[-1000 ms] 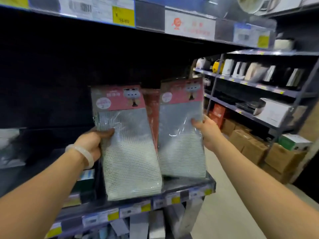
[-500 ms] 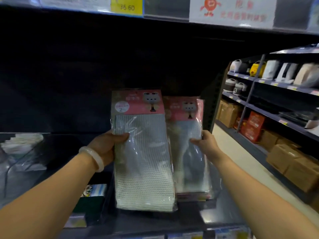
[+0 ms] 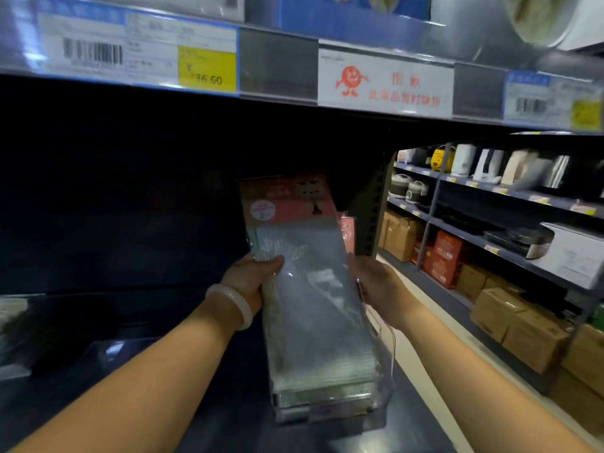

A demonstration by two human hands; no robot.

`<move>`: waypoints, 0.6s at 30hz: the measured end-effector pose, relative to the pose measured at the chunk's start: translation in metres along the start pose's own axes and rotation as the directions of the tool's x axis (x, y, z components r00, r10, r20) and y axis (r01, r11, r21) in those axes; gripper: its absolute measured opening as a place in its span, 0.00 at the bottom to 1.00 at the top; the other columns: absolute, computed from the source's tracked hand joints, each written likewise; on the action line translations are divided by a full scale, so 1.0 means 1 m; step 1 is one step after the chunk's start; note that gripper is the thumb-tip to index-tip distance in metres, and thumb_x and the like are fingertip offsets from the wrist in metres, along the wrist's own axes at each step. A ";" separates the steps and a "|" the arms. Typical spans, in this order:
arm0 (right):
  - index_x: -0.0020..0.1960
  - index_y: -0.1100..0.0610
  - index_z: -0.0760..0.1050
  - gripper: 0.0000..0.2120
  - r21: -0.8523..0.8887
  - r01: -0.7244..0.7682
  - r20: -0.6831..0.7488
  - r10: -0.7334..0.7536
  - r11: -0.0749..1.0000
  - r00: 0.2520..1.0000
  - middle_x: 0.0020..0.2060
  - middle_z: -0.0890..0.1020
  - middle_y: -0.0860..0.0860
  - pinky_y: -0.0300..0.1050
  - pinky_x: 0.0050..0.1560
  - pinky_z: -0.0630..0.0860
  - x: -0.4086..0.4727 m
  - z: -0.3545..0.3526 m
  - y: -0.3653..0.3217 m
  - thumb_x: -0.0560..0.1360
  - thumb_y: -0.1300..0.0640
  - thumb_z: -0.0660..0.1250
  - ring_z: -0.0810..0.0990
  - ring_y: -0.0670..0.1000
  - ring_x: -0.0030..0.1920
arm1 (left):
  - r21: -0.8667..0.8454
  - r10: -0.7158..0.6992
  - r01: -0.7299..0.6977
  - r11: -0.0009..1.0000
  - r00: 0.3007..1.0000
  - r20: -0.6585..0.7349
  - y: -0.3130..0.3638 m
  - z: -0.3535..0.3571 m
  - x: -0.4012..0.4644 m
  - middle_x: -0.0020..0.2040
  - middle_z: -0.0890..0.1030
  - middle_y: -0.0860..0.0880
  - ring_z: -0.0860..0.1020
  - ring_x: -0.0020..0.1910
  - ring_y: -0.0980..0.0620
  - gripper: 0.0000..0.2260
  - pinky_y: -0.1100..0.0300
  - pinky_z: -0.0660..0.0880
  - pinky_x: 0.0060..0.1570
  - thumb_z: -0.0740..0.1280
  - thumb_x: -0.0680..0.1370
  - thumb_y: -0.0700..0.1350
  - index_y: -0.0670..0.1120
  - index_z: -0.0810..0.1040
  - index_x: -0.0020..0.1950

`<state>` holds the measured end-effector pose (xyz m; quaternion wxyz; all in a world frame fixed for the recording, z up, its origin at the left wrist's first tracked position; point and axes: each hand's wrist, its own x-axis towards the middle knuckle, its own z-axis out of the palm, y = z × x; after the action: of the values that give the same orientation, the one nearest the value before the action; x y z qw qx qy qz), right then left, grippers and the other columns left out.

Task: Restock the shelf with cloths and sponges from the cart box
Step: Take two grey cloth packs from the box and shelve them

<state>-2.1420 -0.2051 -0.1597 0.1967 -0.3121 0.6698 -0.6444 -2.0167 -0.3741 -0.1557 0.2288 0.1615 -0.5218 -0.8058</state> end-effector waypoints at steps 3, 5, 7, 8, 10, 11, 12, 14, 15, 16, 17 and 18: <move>0.51 0.61 0.77 0.06 -0.230 0.083 -0.205 -0.132 0.970 0.970 0.42 0.81 0.56 0.44 0.37 0.78 0.007 -0.003 0.009 0.74 0.65 0.68 0.80 0.55 0.39 | 0.028 -0.013 0.014 1.000 0.998 -0.055 -0.012 0.019 0.016 0.52 0.81 0.42 0.79 0.49 0.45 0.13 0.52 0.77 0.49 0.66 0.77 0.37 0.43 0.75 0.62; 0.47 0.60 0.75 0.05 -0.234 0.046 -0.287 -0.114 0.971 0.951 0.40 0.79 0.58 0.48 0.36 0.77 0.011 -0.005 0.022 0.74 0.67 0.67 0.77 0.54 0.37 | 0.104 0.005 0.011 0.995 0.989 -0.150 -0.025 0.024 0.026 0.54 0.80 0.41 0.79 0.50 0.44 0.14 0.50 0.77 0.54 0.68 0.76 0.36 0.42 0.76 0.61; 0.46 0.56 0.73 0.08 -0.244 -0.032 -0.291 -0.042 0.969 0.956 0.37 0.78 0.54 0.54 0.42 0.77 0.013 -0.005 0.039 0.73 0.67 0.68 0.77 0.55 0.40 | 0.286 0.086 -0.017 0.958 0.970 -0.228 -0.039 0.025 0.029 0.51 0.80 0.43 0.79 0.45 0.47 0.12 0.56 0.78 0.49 0.66 0.76 0.35 0.42 0.75 0.58; 0.51 0.56 0.72 0.10 -0.291 -0.084 -0.256 0.007 0.953 0.967 0.38 0.77 0.51 0.53 0.45 0.76 0.012 -0.003 0.045 0.73 0.66 0.68 0.76 0.54 0.43 | 0.430 0.144 -0.025 0.903 0.959 -0.246 -0.045 0.025 0.028 0.50 0.79 0.44 0.78 0.44 0.48 0.10 0.59 0.77 0.47 0.65 0.76 0.35 0.42 0.74 0.57; 0.60 0.55 0.67 0.19 -0.421 -0.156 -0.175 0.089 0.894 0.981 0.45 0.74 0.47 0.44 0.46 0.72 0.007 0.003 0.055 0.73 0.65 0.69 0.74 0.51 0.48 | 0.738 0.237 0.041 0.673 0.934 -0.268 -0.058 0.025 0.028 0.59 0.74 0.43 0.76 0.55 0.44 0.16 0.57 0.73 0.54 0.63 0.77 0.39 0.42 0.70 0.65; 0.60 0.52 0.63 0.22 -0.466 -0.150 -0.144 0.093 0.872 0.985 0.46 0.73 0.46 0.42 0.47 0.71 0.006 0.006 0.056 0.72 0.65 0.69 0.74 0.49 0.50 | 0.831 0.256 0.104 0.546 0.924 -0.284 -0.062 0.024 0.030 0.65 0.69 0.41 0.72 0.62 0.41 0.21 0.55 0.70 0.60 0.64 0.76 0.39 0.42 0.67 0.69; 0.59 0.50 0.62 0.24 -0.487 -0.125 -0.117 0.077 0.865 0.990 0.46 0.72 0.44 0.44 0.50 0.73 0.004 0.008 0.055 0.71 0.66 0.70 0.75 0.50 0.52 | 0.866 0.254 0.167 0.471 0.915 -0.314 -0.065 0.023 0.031 0.68 0.66 0.39 0.69 0.66 0.40 0.25 0.54 0.67 0.63 0.66 0.75 0.39 0.42 0.63 0.71; 0.61 0.49 0.64 0.26 -0.483 -0.118 -0.121 0.067 0.868 0.990 0.49 0.76 0.44 0.48 0.58 0.76 0.004 0.010 0.060 0.70 0.66 0.71 0.77 0.54 0.57 | 0.845 0.167 0.253 0.470 0.915 -0.367 -0.070 0.021 0.035 0.69 0.65 0.38 0.68 0.67 0.39 0.29 0.53 0.66 0.65 0.67 0.75 0.40 0.41 0.59 0.73; 0.66 0.51 0.63 0.29 -0.486 -0.143 -0.126 0.093 0.862 0.988 0.55 0.76 0.47 0.44 0.60 0.73 0.004 0.010 0.059 0.71 0.65 0.71 0.76 0.55 0.62 | 0.833 0.127 0.269 0.484 0.920 -0.370 -0.072 0.019 0.037 0.69 0.66 0.37 0.69 0.67 0.39 0.30 0.52 0.67 0.65 0.67 0.75 0.41 0.40 0.58 0.73; 0.72 0.54 0.59 0.32 -0.500 -0.186 -0.127 0.141 0.846 0.982 0.62 0.73 0.50 0.37 0.59 0.69 0.003 0.012 0.057 0.73 0.63 0.70 0.73 0.55 0.65 | 0.835 0.096 0.269 0.481 0.930 -0.355 -0.073 0.016 0.038 0.68 0.68 0.38 0.70 0.66 0.40 0.29 0.52 0.69 0.65 0.68 0.75 0.42 0.39 0.59 0.72; 0.74 0.55 0.55 0.34 -0.515 -0.215 -0.123 0.177 0.830 0.976 0.65 0.70 0.51 0.33 0.55 0.65 0.001 0.013 0.056 0.74 0.62 0.68 0.70 0.53 0.68 | 0.847 0.076 0.258 0.464 0.941 -0.328 -0.074 0.015 0.039 0.67 0.70 0.38 0.71 0.65 0.40 0.29 0.52 0.69 0.64 0.67 0.75 0.42 0.39 0.59 0.72; 0.75 0.56 0.54 0.34 -0.531 -0.218 -0.121 0.182 0.819 0.976 0.66 0.69 0.52 0.32 0.54 0.63 0.001 0.013 0.056 0.75 0.62 0.67 0.70 0.53 0.68 | 0.865 0.066 0.238 0.441 0.953 -0.296 -0.074 0.015 0.039 0.68 0.70 0.38 0.71 0.65 0.40 0.28 0.51 0.69 0.65 0.67 0.76 0.43 0.40 0.59 0.72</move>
<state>-2.1431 -0.2167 -0.2157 0.1454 -0.2620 0.8592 -0.4147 -2.0719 -0.3580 -0.2186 0.1403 0.3989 -0.8190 -0.3879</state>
